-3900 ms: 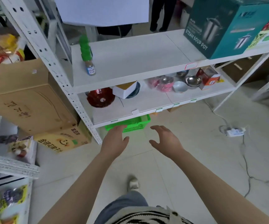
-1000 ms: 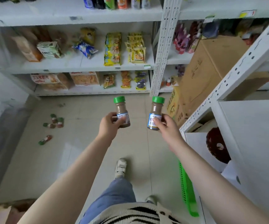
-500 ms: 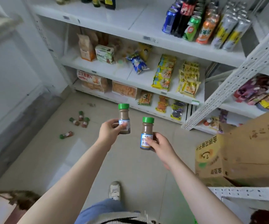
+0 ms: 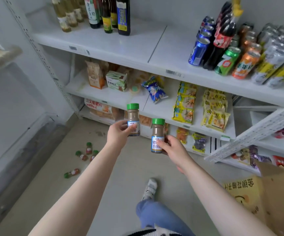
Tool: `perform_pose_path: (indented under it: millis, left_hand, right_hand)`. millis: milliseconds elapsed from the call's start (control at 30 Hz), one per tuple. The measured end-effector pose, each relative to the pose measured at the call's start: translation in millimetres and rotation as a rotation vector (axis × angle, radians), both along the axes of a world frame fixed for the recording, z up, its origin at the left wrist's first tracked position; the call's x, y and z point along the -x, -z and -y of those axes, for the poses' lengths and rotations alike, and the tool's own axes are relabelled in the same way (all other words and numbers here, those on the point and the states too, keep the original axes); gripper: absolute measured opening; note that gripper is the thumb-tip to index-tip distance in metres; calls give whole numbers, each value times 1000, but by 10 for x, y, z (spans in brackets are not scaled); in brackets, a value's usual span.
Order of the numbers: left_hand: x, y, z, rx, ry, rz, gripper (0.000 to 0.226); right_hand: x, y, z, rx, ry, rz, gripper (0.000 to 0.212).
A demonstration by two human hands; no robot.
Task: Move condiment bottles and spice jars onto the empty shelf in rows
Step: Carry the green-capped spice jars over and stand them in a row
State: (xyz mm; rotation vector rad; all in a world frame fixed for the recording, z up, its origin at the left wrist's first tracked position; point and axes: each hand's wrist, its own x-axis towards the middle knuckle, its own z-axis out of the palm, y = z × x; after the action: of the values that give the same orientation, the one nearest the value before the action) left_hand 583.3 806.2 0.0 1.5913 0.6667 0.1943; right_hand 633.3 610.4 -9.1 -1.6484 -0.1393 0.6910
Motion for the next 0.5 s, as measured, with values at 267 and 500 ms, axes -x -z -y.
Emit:
perform_pose_path:
  millis: [267,500]
  left_hand:
    - [-1491,-467,-722,-139,-27,95,14]
    - [-2792,-707,-1336,-185,-2,188,23]
  right_hand:
    - [-1461,-314,-696,12,-58,110,13]
    - [-2501,-587,-1274,-41,-26,153,14]
